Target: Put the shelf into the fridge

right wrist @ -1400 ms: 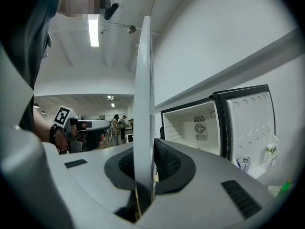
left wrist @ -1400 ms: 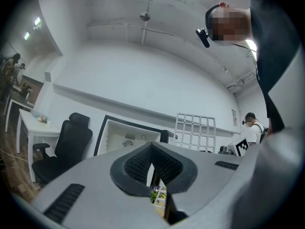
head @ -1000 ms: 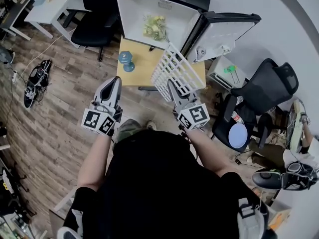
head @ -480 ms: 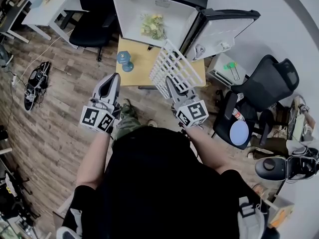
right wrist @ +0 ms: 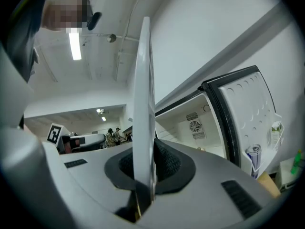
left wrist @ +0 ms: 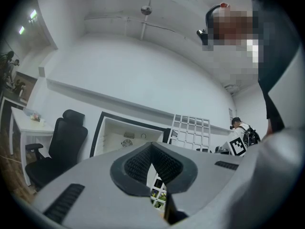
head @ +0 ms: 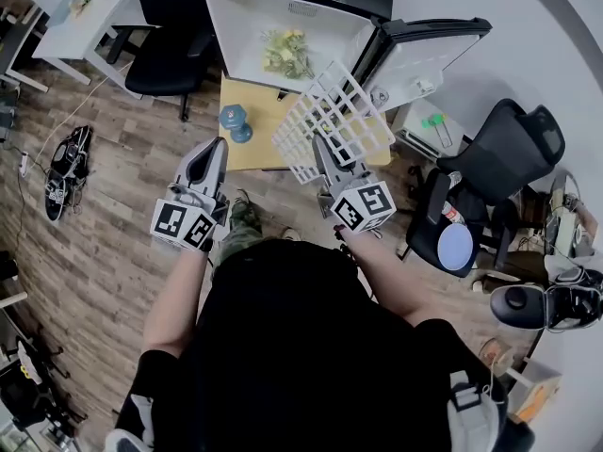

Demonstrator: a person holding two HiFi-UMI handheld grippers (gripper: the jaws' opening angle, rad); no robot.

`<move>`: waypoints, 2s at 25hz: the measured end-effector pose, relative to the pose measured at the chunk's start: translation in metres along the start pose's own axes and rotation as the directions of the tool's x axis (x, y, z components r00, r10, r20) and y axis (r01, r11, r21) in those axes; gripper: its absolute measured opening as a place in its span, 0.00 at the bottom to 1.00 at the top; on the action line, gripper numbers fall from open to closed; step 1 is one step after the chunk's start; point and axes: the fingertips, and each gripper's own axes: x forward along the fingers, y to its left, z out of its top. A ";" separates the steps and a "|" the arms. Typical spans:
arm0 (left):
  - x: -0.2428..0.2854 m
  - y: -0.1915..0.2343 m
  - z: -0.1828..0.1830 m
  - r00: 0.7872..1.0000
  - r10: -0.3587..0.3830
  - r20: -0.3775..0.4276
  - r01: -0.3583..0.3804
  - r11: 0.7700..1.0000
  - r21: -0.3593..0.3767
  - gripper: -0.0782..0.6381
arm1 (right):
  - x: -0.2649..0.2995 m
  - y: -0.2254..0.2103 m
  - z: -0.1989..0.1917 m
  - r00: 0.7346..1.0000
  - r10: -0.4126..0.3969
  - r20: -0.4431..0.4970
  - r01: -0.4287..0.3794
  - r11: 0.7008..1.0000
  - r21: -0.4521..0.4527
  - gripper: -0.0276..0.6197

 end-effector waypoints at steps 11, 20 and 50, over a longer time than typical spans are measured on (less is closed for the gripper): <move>0.007 0.032 0.007 1.000 -0.020 -0.015 0.019 1.000 -0.006 0.13 | 0.042 -0.021 0.027 0.982 -0.122 0.144 0.057 0.919 0.390 0.11; 0.009 0.049 0.009 0.998 -0.039 -0.041 0.039 0.999 -0.001 0.13 | 0.059 -0.035 0.031 0.943 -0.238 0.233 0.038 0.770 0.637 0.11; 0.022 0.116 0.024 0.994 -0.073 -0.083 0.076 0.996 0.035 0.13 | 0.134 -0.057 -0.013 0.826 -0.485 0.287 -0.099 0.376 0.921 0.11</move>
